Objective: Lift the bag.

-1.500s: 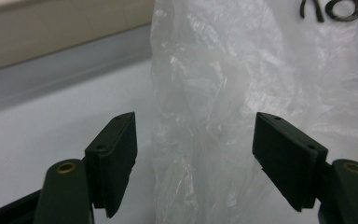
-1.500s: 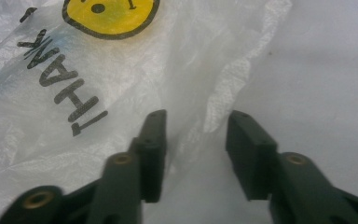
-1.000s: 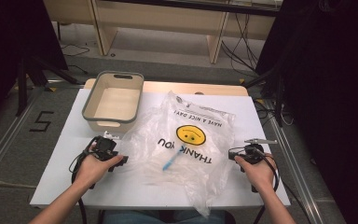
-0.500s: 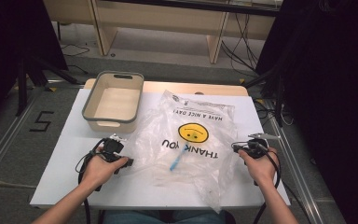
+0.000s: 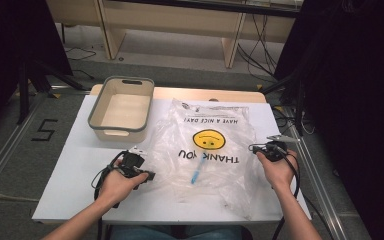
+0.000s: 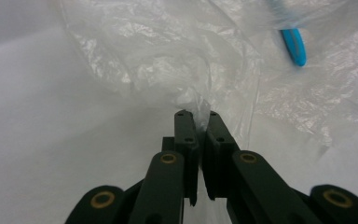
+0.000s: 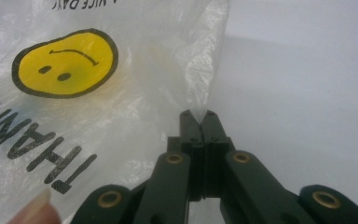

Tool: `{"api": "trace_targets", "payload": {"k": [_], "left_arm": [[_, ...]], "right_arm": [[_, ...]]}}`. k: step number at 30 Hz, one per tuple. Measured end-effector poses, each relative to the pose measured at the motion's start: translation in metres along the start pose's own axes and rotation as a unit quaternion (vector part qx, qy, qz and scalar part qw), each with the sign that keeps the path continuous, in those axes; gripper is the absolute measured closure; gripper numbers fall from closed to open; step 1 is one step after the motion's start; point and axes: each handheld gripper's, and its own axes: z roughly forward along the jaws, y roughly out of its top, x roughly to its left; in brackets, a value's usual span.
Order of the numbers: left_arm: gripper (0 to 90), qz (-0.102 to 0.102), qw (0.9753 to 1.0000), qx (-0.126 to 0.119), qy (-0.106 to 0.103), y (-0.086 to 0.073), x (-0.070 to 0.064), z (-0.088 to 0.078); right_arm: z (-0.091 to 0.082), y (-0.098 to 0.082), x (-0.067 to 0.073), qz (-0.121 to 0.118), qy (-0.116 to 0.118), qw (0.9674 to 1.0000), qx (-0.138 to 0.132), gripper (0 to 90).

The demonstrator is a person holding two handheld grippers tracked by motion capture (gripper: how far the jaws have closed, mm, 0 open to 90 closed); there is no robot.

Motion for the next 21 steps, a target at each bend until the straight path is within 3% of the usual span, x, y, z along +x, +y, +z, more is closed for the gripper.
{"api": "trace_targets", "payload": {"k": [7,15,18,21], "left_arm": [[85.2,0.016,0.9998,-0.009,-0.01,0.008,-0.015,0.01],[82.0,0.012,0.9998,-0.018,-0.003,0.014,-0.012,0.019],[75.4,0.017,0.9996,-0.024,-0.003,0.012,-0.011,0.014],[60.3,0.024,0.999,-0.038,0.006,0.009,-0.01,0.005]], "right_arm": [[0.016,0.01,-0.003,-0.01,-0.016,0.9997,-0.012,90.0],[0.031,0.015,-0.001,-0.026,-0.024,0.9992,-0.017,89.0],[0.027,0.015,0.0,-0.038,-0.031,0.9986,-0.018,77.4],[0.015,0.016,-0.001,-0.046,-0.056,0.9971,-0.024,65.7]]}}
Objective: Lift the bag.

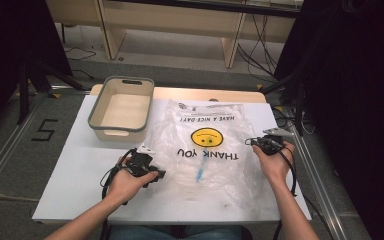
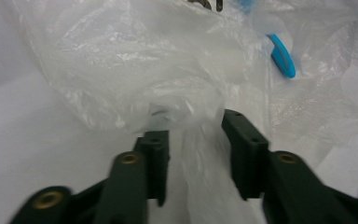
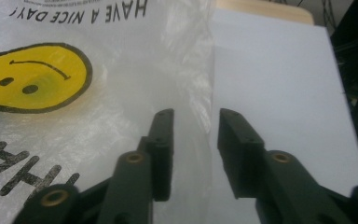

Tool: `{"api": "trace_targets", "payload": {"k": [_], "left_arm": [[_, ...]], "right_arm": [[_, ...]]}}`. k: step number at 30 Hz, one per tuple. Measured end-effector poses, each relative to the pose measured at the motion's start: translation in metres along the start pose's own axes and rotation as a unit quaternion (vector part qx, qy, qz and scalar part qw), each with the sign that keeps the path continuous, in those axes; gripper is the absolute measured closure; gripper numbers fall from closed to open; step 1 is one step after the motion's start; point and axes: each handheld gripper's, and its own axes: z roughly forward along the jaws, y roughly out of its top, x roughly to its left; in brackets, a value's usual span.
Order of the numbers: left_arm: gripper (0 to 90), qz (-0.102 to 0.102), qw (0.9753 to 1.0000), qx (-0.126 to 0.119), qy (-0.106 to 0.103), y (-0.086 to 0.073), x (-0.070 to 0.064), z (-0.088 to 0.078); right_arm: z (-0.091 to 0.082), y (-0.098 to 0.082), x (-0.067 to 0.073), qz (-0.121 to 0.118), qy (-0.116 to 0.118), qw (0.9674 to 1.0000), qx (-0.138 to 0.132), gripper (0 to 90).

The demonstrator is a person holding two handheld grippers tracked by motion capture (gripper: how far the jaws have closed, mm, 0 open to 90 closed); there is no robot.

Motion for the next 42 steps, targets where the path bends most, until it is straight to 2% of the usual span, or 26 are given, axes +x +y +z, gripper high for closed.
{"api": "trace_targets", "payload": {"k": [3,7,11,14,18,21,24,29,33,35,39,42], "left_arm": [[45.8,0.009,0.9997,-0.012,0.017,-0.003,0.003,-0.011],[35.8,-0.002,0.9993,-0.032,0.022,-0.008,0.005,-0.026],[31.8,-0.002,0.9986,-0.043,0.03,-0.012,0.005,-0.036],[30.4,-0.001,0.9984,-0.046,0.034,-0.015,0.003,-0.04],[28.7,-0.002,0.9983,-0.044,0.039,-0.021,0.002,-0.046],[28.3,0.001,0.9989,-0.03,0.037,-0.026,0.0,-0.047],[28.0,0.002,0.9996,-0.016,0.024,-0.032,-0.006,-0.049],[27.9,0.013,0.9998,0.005,0.016,-0.039,-0.014,-0.046],[27.9,0.026,0.9988,0.04,0.005,-0.045,-0.017,-0.036],[28.7,0.031,0.998,0.054,0.01,-0.047,-0.017,-0.03],[32.1,0.038,0.9968,0.069,0.016,-0.05,-0.016,-0.023],[36.9,0.051,0.9956,0.077,0.02,-0.05,-0.016,-0.022]], "right_arm": [[-0.016,0.001,-0.002,-0.003,-0.004,0.9999,-0.013,53.5],[-0.039,0.001,0.0,-0.004,0.021,0.9991,-0.036,46.5],[-0.057,-0.009,0.005,-0.011,0.054,0.9976,-0.042,42.1],[-0.064,-0.02,0.008,-0.016,0.08,0.9962,-0.033,41.4],[-0.073,-0.035,0.011,-0.014,0.111,0.9935,-0.021,40.9],[-0.078,-0.043,0.015,-0.017,0.128,0.9916,-0.015,40.9],[-0.084,-0.051,0.021,-0.021,0.15,0.9884,-0.004,40.2],[-0.095,-0.065,0.033,-0.033,0.187,0.9816,0.019,39.4],[-0.1,-0.074,0.04,-0.047,0.206,0.9768,0.037,38.7],[-0.101,-0.078,0.043,-0.054,0.215,0.9738,0.049,37.7],[-0.103,-0.086,0.049,-0.089,0.228,0.9661,0.081,37.4],[-0.102,-0.092,0.053,-0.111,0.236,0.9599,0.103,37.7]]}}
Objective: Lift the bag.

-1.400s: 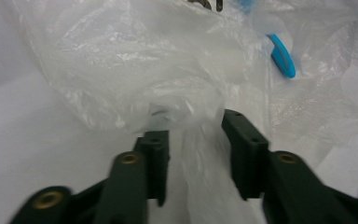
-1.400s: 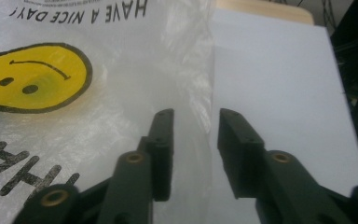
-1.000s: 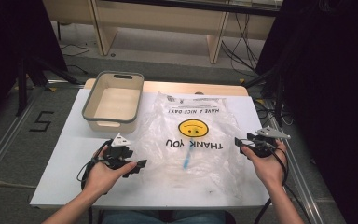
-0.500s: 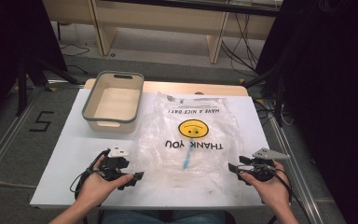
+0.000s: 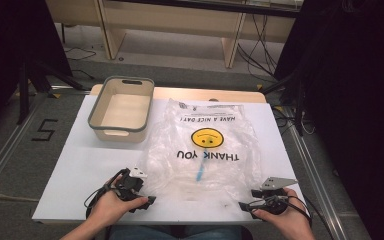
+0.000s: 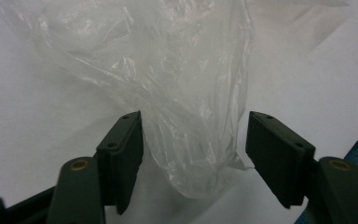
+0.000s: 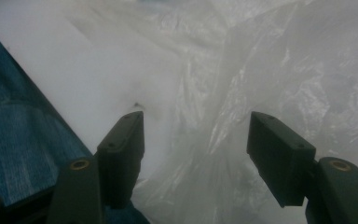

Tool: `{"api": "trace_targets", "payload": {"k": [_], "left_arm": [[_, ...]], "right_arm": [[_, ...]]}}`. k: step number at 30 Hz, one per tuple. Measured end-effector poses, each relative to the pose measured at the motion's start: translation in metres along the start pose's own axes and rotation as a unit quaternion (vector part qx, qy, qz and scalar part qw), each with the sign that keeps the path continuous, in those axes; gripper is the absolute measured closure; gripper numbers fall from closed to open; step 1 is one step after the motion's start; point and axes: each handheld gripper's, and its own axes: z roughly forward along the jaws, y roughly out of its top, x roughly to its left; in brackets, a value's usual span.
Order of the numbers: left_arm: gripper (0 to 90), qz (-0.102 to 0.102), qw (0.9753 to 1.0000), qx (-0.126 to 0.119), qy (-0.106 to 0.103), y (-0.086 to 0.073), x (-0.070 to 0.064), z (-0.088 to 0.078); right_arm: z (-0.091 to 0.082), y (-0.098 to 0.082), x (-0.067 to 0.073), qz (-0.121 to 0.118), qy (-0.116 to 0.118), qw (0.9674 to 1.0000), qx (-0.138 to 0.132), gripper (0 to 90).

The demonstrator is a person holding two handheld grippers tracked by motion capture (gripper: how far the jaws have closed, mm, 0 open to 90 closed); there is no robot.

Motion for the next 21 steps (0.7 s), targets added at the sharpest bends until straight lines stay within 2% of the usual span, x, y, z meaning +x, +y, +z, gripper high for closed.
{"api": "trace_targets", "payload": {"k": [3,5,8,12,16,21], "left_arm": [[42.9,0.006,1.0,0.002,0.005,-0.0014,-0.0013,0.0024],[46.6,0.019,0.9997,0.004,0.015,-0.0015,-0.0017,0.0022],[52.3,0.027,0.9994,0.006,0.022,-0.0015,-0.0015,0.0022],[60.7,0.045,0.9983,0.012,0.034,-0.0003,-0.0013,0.0022],[65.5,0.052,0.9978,0.016,0.037,0.002,-0.0019,0.0029],[76.0,0.054,0.998,0.017,0.027,0.0043,0.0004,0.004]], "right_arm": [[0.0051,-0.0034,0.0021,-0.011,0.001,0.9997,0.023,40.1],[0.0077,-0.0044,0.0022,-0.018,-0.001,0.9992,0.034,41.7],[0.0105,-0.0057,0.0021,-0.026,-0.004,0.9982,0.053,46.0],[0.0102,-0.0048,0.0022,-0.031,-0.014,0.9978,0.056,56.0],[0.0106,-0.0038,0.0017,-0.043,-0.033,0.9966,0.062,67.9],[0.0102,-0.0043,-0.0023,-0.027,-0.037,0.9973,0.058,79.3]]}}
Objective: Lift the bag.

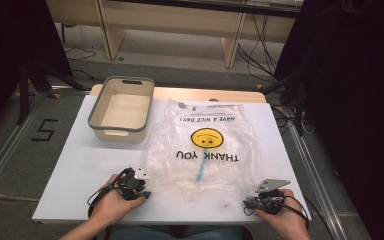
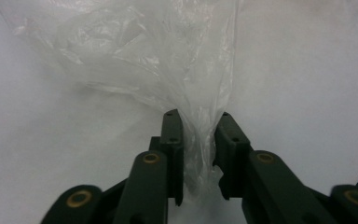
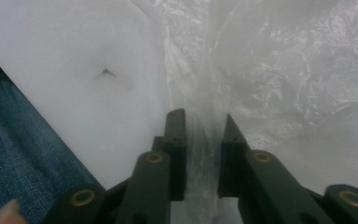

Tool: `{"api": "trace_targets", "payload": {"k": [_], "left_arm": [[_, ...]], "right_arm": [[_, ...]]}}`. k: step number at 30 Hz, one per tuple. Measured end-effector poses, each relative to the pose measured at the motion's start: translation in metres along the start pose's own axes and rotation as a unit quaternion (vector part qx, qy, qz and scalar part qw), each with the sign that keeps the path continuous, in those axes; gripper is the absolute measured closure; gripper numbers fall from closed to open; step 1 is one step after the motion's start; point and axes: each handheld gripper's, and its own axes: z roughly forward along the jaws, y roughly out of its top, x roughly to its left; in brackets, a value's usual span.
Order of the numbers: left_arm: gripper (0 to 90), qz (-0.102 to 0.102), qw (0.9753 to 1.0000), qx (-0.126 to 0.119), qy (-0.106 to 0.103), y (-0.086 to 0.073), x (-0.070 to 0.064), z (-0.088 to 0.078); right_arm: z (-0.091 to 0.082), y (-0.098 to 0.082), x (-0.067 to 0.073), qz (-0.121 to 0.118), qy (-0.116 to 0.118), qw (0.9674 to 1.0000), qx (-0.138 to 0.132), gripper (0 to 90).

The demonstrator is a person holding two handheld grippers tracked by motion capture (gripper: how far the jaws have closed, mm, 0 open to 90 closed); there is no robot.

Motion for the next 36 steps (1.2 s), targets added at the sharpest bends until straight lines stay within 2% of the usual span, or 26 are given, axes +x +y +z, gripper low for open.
{"api": "trace_targets", "payload": {"k": [5,6,12,18,23,28,36], "left_arm": [[86.4,0.004,0.9999,-0.013,-0.003,-0.001,0.001,0.001],[87.4,0.01,0.9998,-0.014,-0.002,-0.001,0.001,0.001],[88.5,0.028,0.9991,-0.03,0.004,0.001,-0.001,-0.002],[88.7,0.036,0.9974,-0.061,0.013,0.004,-0.001,-0.01],[88.8,0.04,0.9945,-0.094,0.021,0.007,0.001,-0.017],[88.8,0.037,0.9899,-0.133,0.031,0.011,0.002,-0.024],[88.8,0.038,0.9856,-0.16,0.04,0.017,0.006,-0.029]], "right_arm": [[0.0,-0.001,-0.005,0.017,0.007,0.9998,-0.006,87.1],[0.0,-0.001,-0.005,0.022,0.006,0.9997,-0.007,88.1],[-0.002,0.0,-0.006,0.026,0.0,0.9996,-0.012,89.7],[-0.01,0.003,-0.01,0.034,-0.02,0.998,-0.048,89.9],[-0.017,0.005,-0.011,0.041,-0.034,0.996,-0.071,90.0],[-0.025,0.009,-0.012,0.042,-0.052,0.9925,-0.102,90.0],[-0.035,0.012,-0.015,0.047,-0.08,0.9859,-0.14,90.0]]}}
